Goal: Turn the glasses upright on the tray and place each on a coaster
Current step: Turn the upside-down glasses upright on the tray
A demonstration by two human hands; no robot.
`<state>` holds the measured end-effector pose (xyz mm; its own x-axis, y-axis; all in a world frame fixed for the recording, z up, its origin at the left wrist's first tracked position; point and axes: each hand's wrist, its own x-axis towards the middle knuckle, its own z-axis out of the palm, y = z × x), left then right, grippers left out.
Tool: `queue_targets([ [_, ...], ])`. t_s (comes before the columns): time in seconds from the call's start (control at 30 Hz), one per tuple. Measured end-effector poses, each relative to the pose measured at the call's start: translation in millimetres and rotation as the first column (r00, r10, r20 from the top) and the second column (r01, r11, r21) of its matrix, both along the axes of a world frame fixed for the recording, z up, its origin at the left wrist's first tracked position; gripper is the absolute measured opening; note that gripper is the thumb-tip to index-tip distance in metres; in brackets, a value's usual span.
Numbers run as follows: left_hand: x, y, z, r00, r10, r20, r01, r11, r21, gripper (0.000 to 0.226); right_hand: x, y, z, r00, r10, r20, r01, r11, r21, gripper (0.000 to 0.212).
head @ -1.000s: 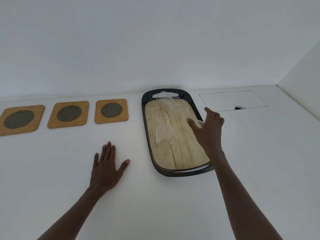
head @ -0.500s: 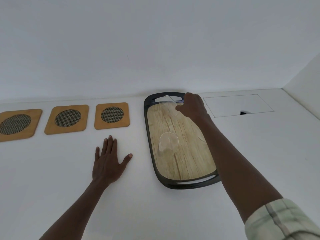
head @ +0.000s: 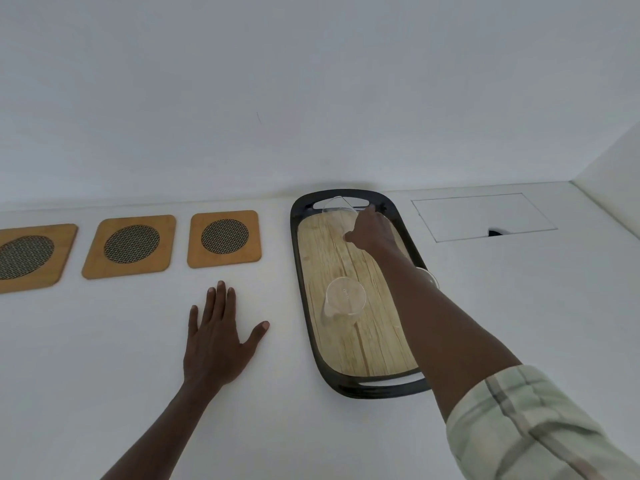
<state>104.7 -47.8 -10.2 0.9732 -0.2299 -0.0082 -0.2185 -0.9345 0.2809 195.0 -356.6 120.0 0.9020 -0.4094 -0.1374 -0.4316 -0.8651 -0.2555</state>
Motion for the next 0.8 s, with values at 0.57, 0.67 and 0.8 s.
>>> queue_targets([
  [0.57,-1,-2,4,1.0,0.004,-0.006,-0.004,1.0,-0.01,0.108,-3,9,-26,0.983,-0.092,0.161,0.086,0.995,0.042,0.039],
  [0.67,-1,-2,5,1.0,0.008,-0.011,-0.008,1.0,0.0,0.108,-4,12,-16,0.956,-0.148,0.252,0.124,0.986,0.111,0.045],
  [0.8,-2,-1,5,1.0,0.005,-0.004,-0.005,1.0,-0.011,0.109,-11,11,8,0.908,-0.214,0.361,0.15,0.969,0.198,0.052],
])
